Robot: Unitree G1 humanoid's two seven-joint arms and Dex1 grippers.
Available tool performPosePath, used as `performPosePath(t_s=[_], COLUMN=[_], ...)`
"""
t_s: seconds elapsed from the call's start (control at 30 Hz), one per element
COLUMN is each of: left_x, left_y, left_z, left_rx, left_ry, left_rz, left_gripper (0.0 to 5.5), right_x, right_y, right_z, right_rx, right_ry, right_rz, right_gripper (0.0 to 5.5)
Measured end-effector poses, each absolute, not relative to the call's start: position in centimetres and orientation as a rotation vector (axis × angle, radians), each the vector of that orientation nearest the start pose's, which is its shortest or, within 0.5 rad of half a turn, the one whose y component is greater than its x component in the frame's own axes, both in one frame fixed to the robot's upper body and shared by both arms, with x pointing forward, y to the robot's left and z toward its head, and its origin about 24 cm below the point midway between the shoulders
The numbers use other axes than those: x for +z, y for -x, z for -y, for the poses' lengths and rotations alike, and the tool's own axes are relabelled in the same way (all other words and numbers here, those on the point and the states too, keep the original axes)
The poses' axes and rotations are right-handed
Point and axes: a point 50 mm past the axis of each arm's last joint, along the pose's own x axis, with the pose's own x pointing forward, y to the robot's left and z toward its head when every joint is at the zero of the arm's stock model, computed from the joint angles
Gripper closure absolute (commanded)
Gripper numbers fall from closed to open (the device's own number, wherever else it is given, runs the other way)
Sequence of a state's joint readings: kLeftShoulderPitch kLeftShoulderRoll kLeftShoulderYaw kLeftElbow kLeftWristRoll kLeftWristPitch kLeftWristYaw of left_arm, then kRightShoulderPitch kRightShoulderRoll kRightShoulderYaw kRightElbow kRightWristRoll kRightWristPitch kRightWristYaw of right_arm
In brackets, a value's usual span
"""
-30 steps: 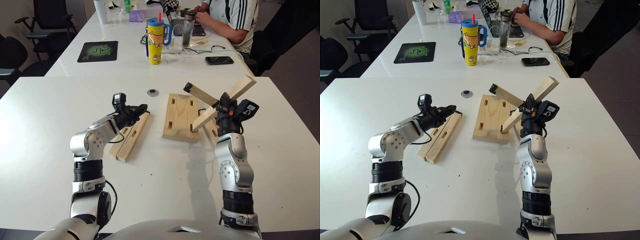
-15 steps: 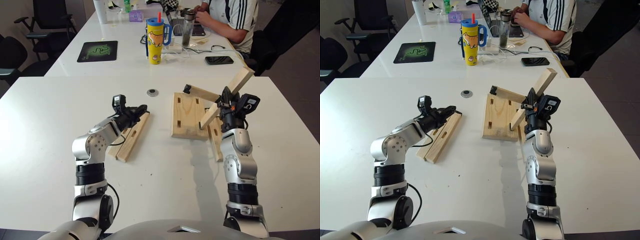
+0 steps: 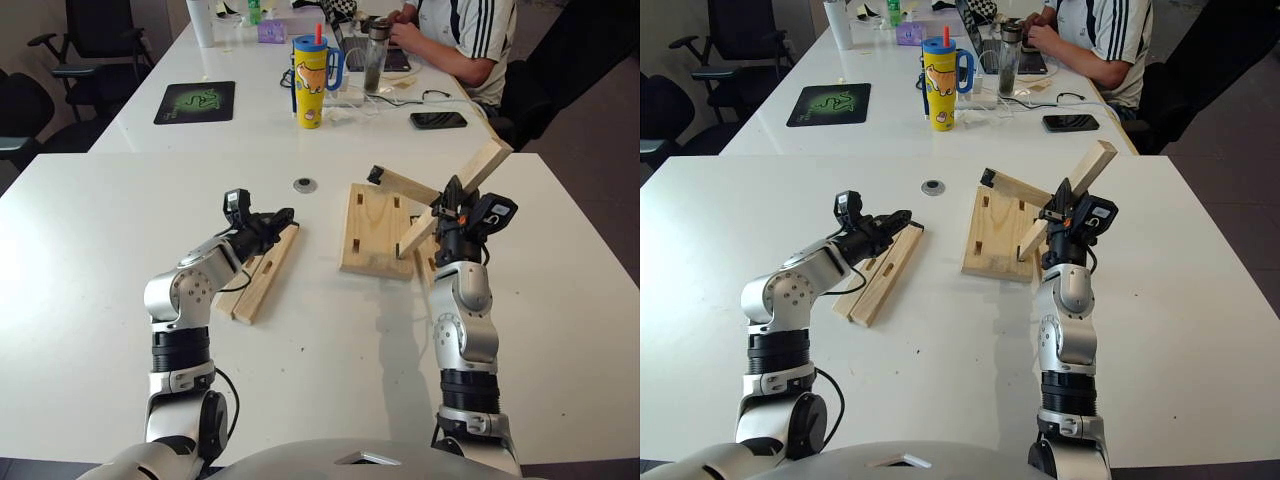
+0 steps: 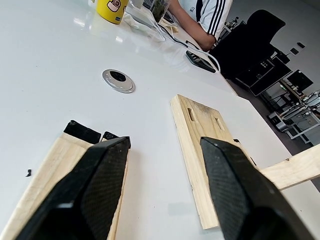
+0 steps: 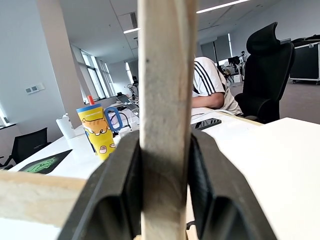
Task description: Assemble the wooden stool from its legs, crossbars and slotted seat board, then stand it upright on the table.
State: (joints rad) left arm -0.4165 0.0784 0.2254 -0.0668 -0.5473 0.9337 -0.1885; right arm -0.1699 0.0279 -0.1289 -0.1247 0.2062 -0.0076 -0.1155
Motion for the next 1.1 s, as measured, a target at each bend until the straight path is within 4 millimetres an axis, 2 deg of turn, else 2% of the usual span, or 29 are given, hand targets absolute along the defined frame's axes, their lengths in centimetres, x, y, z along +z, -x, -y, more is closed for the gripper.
performPosePath(t_s=[0.37, 0.53, 0.83, 0.97, 1.1], left_x=[10.1, 10.1, 10.1, 10.1, 10.2], left_y=[-30.6, -30.6, -30.6, -30.6, -30.5], left_z=[-13.8, -13.8, -13.8, -13.7, -13.7], left_rx=[-0.423, -0.424, -0.426, -0.430, -0.432], left_ry=[0.471, 0.472, 0.473, 0.476, 0.474], left_rz=[-0.386, -0.386, -0.389, -0.392, -0.390], left_gripper=[2.89, 2.89, 2.89, 2.89, 2.89], right_x=[12.7, 11.1, 10.7, 10.0, 8.4], right_y=[-27.6, -28.1, -28.2, -28.0, -27.5], right_z=[16.4, 16.3, 16.1, 16.0, 15.7], right_rx=[-0.166, -0.168, -0.166, -0.150, -0.120], right_ry=[-0.206, -0.215, -0.219, -0.158, -0.101], right_rz=[0.353, 0.296, 0.318, 0.348, 0.351], right_gripper=[4.46, 4.46, 4.46, 4.46, 4.46])
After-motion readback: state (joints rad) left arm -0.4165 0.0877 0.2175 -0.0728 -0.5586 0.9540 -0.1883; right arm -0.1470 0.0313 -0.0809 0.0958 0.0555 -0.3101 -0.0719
